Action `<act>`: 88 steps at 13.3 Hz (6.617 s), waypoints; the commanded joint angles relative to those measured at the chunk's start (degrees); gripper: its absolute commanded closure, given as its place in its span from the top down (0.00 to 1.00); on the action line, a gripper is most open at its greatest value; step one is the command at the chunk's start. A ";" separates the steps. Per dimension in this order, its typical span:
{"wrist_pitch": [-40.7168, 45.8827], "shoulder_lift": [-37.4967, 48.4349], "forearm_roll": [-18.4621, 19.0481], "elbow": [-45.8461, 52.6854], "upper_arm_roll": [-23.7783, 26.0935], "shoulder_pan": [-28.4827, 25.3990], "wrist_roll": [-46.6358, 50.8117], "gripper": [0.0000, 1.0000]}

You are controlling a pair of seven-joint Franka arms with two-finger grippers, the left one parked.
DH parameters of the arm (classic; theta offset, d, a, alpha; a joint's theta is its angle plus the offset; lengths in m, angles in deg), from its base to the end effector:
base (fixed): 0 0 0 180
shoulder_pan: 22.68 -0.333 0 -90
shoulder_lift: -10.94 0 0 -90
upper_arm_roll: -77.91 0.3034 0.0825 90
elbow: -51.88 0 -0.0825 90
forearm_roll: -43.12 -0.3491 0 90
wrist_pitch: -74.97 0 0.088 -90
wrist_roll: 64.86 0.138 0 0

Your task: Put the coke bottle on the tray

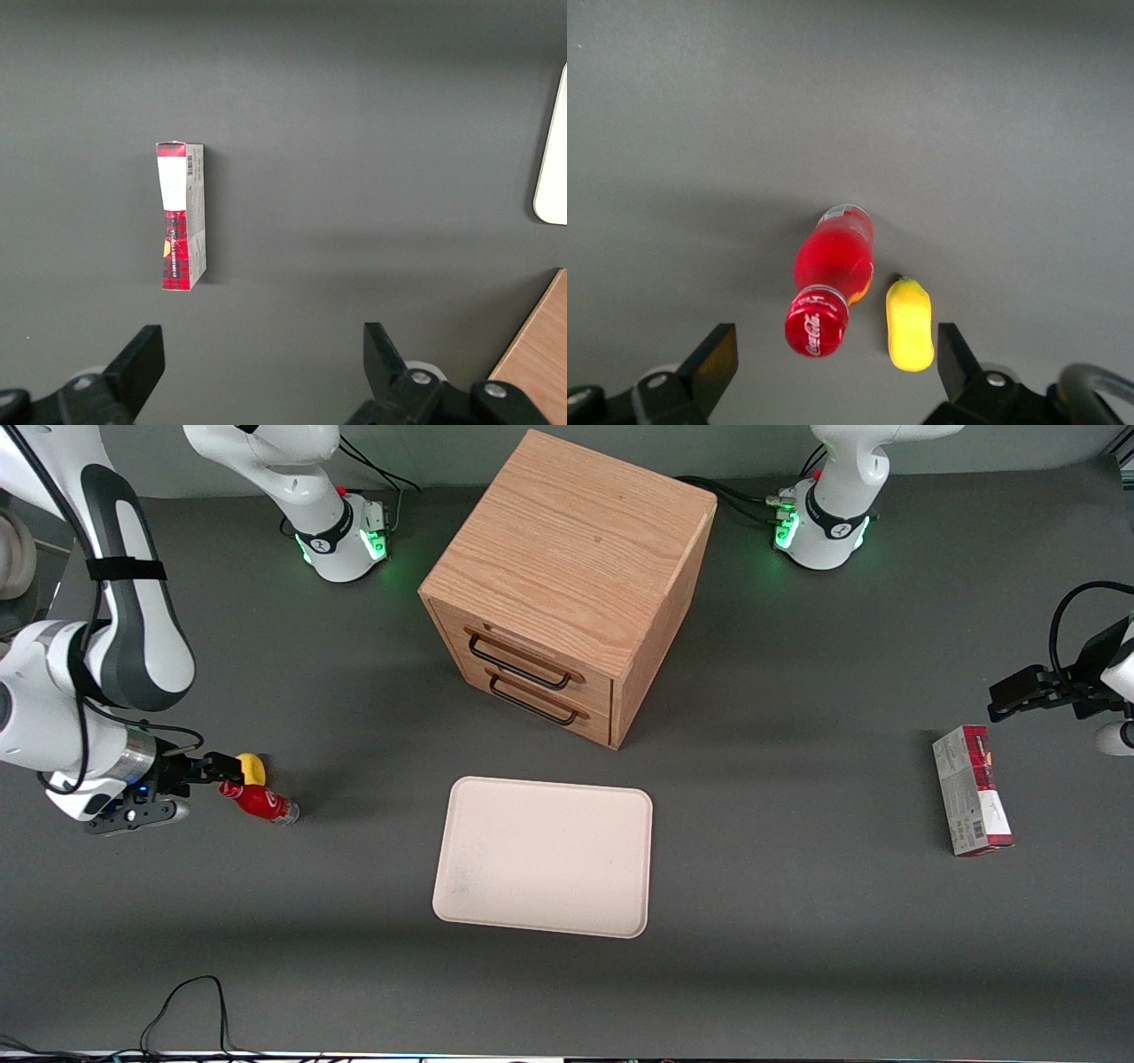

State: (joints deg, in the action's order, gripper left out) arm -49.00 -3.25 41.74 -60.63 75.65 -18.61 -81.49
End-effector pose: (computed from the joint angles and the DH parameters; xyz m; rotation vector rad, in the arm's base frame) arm 0.5617 -0.0601 0.3225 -3.1108 -0.2601 0.0694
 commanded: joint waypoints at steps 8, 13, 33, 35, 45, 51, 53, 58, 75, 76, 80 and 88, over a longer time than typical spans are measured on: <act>-4.70 2.60 0.50 -5.26 -0.47 -0.73 -1.21 1.00; -4.70 2.59 0.50 -5.26 -0.47 -0.73 -1.12 1.00; 43.06 1.11 0.59 35.11 -0.03 -1.78 4.33 0.00; 49.85 -1.96 0.68 42.96 -0.03 -1.87 5.37 0.00; 43.32 -22.87 0.68 61.18 6.36 -11.36 35.29 0.00; 25.73 -33.77 4.53 62.67 10.52 -19.35 55.72 0.00; 21.68 -36.15 5.07 62.76 10.43 -20.85 57.49 0.00; 20.43 -37.31 6.48 62.59 10.52 -22.53 57.68 0.00; 19.64 -37.40 7.10 61.80 10.60 -22.70 57.68 1.00; 19.64 -37.31 7.10 61.80 10.60 -22.70 57.68 1.00; 20.69 -36.26 7.10 61.80 10.52 -22.18 57.07 1.00; 24.83 -5.37 3.49 25.11 10.34 -11.47 35.65 1.00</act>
State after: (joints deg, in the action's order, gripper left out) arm -22.48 -22.92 46.77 -17.58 86.09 -32.79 -39.74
